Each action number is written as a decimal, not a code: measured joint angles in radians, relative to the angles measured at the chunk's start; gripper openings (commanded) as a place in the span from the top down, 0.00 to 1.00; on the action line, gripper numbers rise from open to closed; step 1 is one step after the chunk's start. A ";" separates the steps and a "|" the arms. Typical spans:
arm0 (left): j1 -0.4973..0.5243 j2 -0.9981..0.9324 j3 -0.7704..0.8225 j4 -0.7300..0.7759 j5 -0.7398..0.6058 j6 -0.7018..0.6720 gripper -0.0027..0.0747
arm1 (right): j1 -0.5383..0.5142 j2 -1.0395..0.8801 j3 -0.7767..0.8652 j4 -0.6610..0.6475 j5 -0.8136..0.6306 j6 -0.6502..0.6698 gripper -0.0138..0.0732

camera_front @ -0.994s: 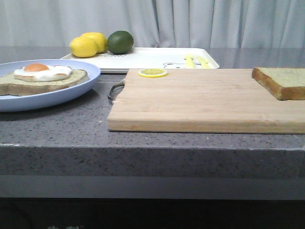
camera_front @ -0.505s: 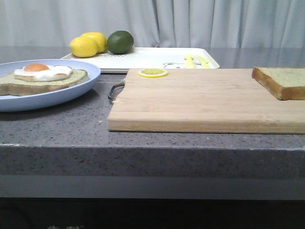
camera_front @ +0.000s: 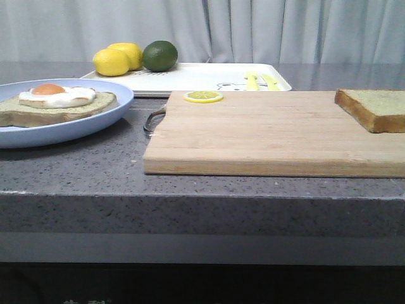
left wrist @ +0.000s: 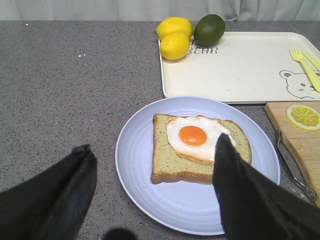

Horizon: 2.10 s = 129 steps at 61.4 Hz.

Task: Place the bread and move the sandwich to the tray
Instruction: 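Grasp the bread slice edge with the right gripper and lift it, then carry the bread slice with the right gripper over the egg toast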

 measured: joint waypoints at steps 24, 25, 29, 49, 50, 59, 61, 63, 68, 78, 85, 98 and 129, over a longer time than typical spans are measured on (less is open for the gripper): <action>0.000 0.000 0.000 0.004 0.000 0.000 0.33 | 0.000 0.030 -0.001 0.062 -0.007 -0.036 0.42; 0.000 0.000 0.000 0.004 0.000 0.000 0.33 | 0.000 0.031 -0.001 0.062 -0.008 -0.036 0.43; 0.000 0.000 0.000 0.004 0.000 0.000 0.33 | 0.000 0.033 -0.001 0.066 -0.009 -0.038 0.47; 0.000 0.000 0.000 0.004 0.000 0.000 0.33 | 0.000 0.029 -0.001 0.091 -0.011 -0.038 0.70; 0.000 0.000 0.000 0.004 0.000 0.000 0.33 | 0.000 0.026 -0.001 0.091 -0.011 -0.038 0.71; 0.000 0.000 0.000 0.006 0.000 0.000 0.33 | 0.000 -0.005 -0.001 0.102 -0.011 -0.038 0.79; 0.000 0.000 0.000 0.006 0.000 0.000 0.33 | 0.000 -0.013 -0.001 0.103 -0.011 -0.038 0.80; 0.000 0.000 0.000 0.008 0.000 0.000 0.33 | 0.000 -0.022 -0.001 0.108 -0.011 -0.038 0.81; 0.000 0.000 0.000 0.006 0.000 0.000 0.33 | 0.000 -0.053 -0.001 0.123 -0.011 -0.038 0.84; 0.000 0.000 0.000 0.008 0.000 0.000 0.33 | 0.000 -0.133 -0.001 0.172 -0.011 -0.038 0.87; 0.000 0.000 0.000 0.008 0.000 0.000 0.33 | 0.000 -0.194 -0.001 0.235 -0.011 -0.038 0.87; 0.000 0.000 0.000 0.008 0.000 0.000 0.33 | 0.065 -0.294 -0.001 0.382 -0.009 -0.022 0.87; 0.000 0.000 0.000 0.008 0.000 0.000 0.33 | 0.786 -0.321 0.001 0.640 -0.371 -0.022 0.87</action>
